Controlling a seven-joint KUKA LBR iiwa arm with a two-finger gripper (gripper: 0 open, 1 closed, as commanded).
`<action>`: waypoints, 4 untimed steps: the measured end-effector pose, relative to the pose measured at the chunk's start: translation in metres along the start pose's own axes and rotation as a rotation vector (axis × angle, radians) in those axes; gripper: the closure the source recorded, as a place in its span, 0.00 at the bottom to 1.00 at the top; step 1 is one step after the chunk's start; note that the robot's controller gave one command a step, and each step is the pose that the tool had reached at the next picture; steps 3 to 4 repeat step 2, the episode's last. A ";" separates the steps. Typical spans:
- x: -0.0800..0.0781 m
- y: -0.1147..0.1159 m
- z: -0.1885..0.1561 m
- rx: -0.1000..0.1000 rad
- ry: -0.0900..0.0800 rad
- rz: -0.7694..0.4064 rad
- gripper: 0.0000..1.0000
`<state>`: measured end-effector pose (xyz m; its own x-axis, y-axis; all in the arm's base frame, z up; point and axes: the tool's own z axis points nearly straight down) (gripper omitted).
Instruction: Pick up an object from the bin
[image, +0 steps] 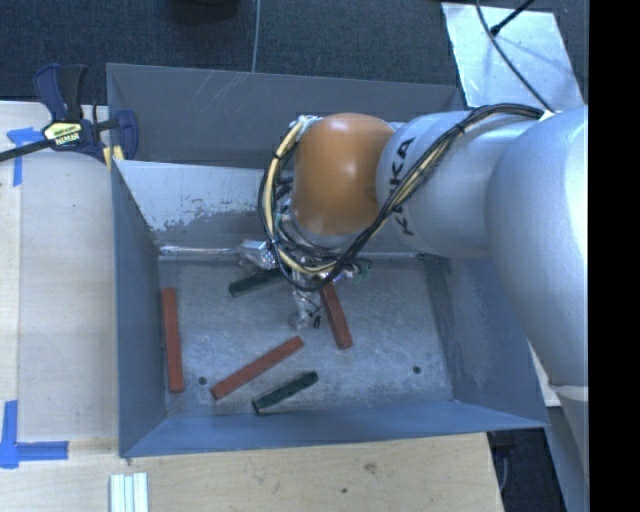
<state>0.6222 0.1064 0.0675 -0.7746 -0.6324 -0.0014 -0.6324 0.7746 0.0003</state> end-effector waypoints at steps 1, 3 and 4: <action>-0.002 0.001 -0.004 0.001 -0.005 -0.001 1.00; -0.008 0.001 -0.194 0.007 -0.011 -0.053 1.00; -0.008 0.001 -0.194 0.007 -0.011 -0.053 1.00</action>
Offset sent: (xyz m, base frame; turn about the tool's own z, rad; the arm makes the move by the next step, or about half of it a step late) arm 0.0000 0.0000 0.0000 0.0000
